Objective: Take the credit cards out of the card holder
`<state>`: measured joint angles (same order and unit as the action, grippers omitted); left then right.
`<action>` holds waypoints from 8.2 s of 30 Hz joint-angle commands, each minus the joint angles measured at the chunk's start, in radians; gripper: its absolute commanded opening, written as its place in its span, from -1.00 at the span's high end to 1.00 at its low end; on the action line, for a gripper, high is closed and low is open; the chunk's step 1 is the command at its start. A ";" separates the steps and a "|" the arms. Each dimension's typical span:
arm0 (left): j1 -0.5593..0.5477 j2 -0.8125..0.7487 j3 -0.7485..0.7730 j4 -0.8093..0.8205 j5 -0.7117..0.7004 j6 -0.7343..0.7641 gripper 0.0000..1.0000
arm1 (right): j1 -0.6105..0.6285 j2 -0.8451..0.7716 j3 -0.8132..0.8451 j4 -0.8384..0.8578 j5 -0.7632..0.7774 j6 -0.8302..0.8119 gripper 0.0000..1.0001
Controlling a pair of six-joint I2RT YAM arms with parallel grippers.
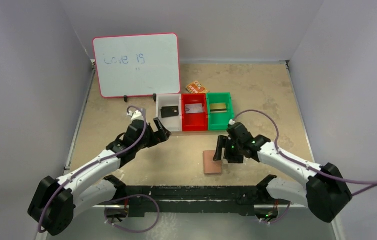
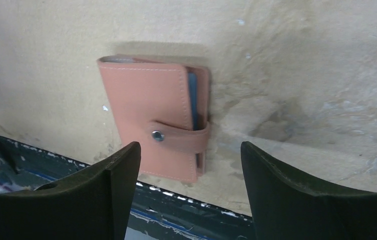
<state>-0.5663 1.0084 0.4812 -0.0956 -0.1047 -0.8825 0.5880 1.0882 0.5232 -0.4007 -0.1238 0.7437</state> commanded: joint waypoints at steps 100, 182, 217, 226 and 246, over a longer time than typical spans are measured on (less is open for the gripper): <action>-0.746 0.808 0.718 -0.716 -0.747 -0.103 -0.30 | 0.307 -0.110 -0.334 0.515 0.227 0.632 0.91; -0.629 0.688 0.435 0.068 -0.203 -0.174 0.25 | 0.189 -0.298 -0.072 0.021 0.365 0.516 0.43; -0.630 0.425 0.355 -0.111 -0.468 -0.192 0.04 | 0.147 0.273 0.030 0.497 0.077 0.146 0.59; -0.597 0.392 0.375 -0.261 -0.576 -0.198 -0.11 | 0.147 0.325 0.072 0.545 0.035 0.111 0.57; -0.589 0.514 0.393 -0.354 -0.552 -0.159 -0.11 | 0.147 0.279 0.060 0.517 0.076 0.160 0.56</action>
<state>-1.1587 1.5070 0.8360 -0.4320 -0.6434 -1.0550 0.7372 1.4197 0.5674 0.1326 -0.0845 0.8829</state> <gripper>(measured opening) 0.571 0.217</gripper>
